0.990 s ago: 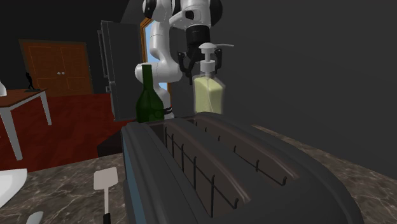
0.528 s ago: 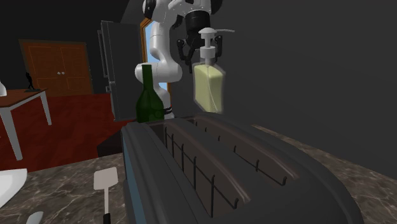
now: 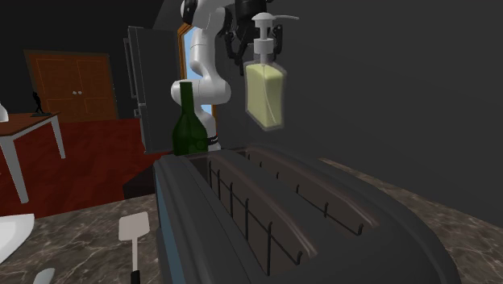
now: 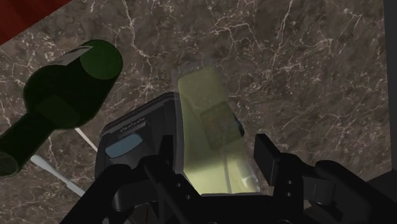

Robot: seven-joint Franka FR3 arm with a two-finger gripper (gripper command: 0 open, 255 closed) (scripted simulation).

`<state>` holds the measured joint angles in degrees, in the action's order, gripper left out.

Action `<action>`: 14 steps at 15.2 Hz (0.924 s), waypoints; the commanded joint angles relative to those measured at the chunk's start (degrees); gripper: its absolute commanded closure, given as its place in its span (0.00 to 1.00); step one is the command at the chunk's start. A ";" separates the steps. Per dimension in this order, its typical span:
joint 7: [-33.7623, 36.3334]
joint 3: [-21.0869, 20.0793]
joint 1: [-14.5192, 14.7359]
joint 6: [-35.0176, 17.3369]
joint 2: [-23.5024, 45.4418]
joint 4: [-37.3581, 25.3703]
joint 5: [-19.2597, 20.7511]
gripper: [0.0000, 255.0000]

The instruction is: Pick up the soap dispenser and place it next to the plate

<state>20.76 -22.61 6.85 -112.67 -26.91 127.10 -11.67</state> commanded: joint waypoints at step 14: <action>-0.78 2.08 -1.09 9.85 1.21 -10.85 1.37 1.00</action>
<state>20.70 -21.10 6.01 -103.04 -25.86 116.55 -10.46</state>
